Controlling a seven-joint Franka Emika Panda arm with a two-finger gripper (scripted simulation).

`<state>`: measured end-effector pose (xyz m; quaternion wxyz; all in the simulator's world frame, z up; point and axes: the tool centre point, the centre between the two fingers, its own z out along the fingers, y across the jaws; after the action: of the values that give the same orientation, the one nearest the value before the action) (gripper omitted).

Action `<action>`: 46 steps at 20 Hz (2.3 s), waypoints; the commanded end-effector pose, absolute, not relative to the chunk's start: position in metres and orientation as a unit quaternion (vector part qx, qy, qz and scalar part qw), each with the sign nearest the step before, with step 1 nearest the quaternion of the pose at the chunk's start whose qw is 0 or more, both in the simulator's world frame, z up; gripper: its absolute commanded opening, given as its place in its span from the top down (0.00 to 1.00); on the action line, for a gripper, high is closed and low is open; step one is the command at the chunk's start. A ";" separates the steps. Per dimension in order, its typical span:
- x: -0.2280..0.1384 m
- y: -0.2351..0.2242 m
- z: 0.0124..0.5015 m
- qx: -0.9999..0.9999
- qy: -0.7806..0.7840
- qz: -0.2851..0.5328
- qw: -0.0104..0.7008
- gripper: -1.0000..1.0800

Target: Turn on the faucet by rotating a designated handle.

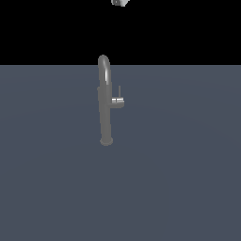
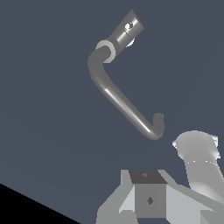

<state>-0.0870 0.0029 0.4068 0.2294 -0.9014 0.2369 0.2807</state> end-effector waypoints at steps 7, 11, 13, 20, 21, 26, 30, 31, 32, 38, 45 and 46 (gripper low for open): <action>-0.045 0.001 0.370 -0.839 0.297 0.352 0.290 1.00; -0.027 0.000 0.349 -0.801 0.325 0.387 0.320 1.00; -0.018 -0.001 0.337 -0.780 0.340 0.404 0.335 1.00; 0.010 -0.001 0.291 -0.695 0.391 0.464 0.386 1.00; 0.013 -0.001 0.284 -0.682 0.397 0.472 0.393 1.00; 0.026 0.002 0.253 -0.622 0.426 0.505 0.421 1.00; 0.032 0.004 0.234 -0.584 0.442 0.523 0.436 1.00; 0.033 0.005 0.230 -0.576 0.445 0.527 0.440 1.00; 0.034 0.006 0.226 -0.568 0.448 0.530 0.442 1.00; 0.038 0.009 0.212 -0.540 0.458 0.542 0.453 1.00; 0.038 0.010 0.211 -0.538 0.459 0.543 0.453 1.00; 0.038 0.010 0.211 -0.538 0.459 0.543 0.453 1.00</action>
<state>0.0377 0.0097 0.2108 0.4533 -0.5383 0.4585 0.5427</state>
